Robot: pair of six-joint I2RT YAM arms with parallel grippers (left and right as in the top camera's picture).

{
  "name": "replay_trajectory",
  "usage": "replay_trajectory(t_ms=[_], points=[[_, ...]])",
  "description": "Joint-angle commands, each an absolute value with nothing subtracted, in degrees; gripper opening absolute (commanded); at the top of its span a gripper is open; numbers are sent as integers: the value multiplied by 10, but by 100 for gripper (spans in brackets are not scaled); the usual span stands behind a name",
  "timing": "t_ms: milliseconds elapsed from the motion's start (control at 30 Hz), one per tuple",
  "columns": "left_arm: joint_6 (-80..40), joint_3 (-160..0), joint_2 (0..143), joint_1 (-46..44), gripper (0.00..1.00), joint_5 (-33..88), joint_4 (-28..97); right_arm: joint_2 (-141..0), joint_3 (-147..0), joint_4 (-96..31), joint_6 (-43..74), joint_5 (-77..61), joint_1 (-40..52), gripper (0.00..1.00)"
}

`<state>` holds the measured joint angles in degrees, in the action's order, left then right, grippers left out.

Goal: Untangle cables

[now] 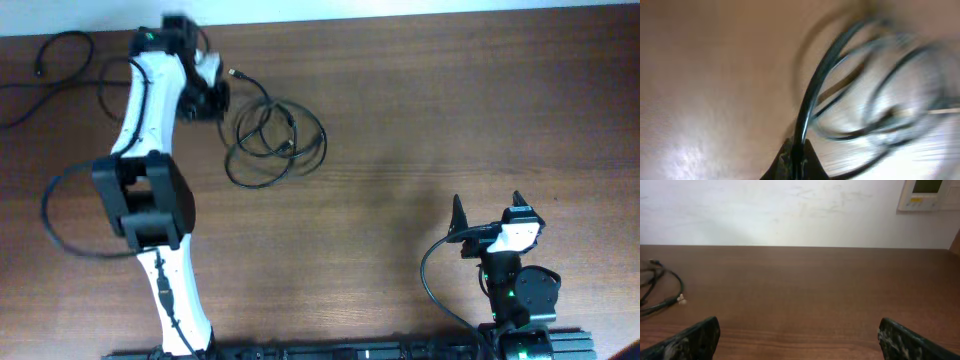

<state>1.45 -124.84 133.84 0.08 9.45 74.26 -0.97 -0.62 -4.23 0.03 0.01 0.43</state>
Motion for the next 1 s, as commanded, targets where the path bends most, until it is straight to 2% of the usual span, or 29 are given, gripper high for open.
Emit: replay_trajectory(t_ms=[0,133,233,400,467,533,567,767,833,967], points=[[17,-1405,1245,0,0,228,776,-7,-3,-46,2,3,7,99],[16,-1526,1172,-16,0,251,769,-7,-3,-46,2,3,7,98],[-51,-1539,1116,-17,0,371,677,-7,-3,-46,2,3,7,98],[-190,-1539,1063,-9,0,366,514,-7,-3,-46,2,3,7,98],[-229,-1539,1050,14,0,306,415,-7,-3,-46,2,3,7,98],[-229,-1539,1039,35,0,164,391,-7,-3,-46,2,3,7,98],[-229,-1539,1035,53,0,45,418,-7,-3,-46,2,3,7,98],[-230,-1523,1036,112,0,-351,537,-7,-3,-46,2,3,7,98],[-258,-1500,1036,138,0,-433,555,-7,-3,-46,2,3,7,99],[-294,-1402,1036,206,0,-453,568,-7,-3,-46,2,3,7,98]])
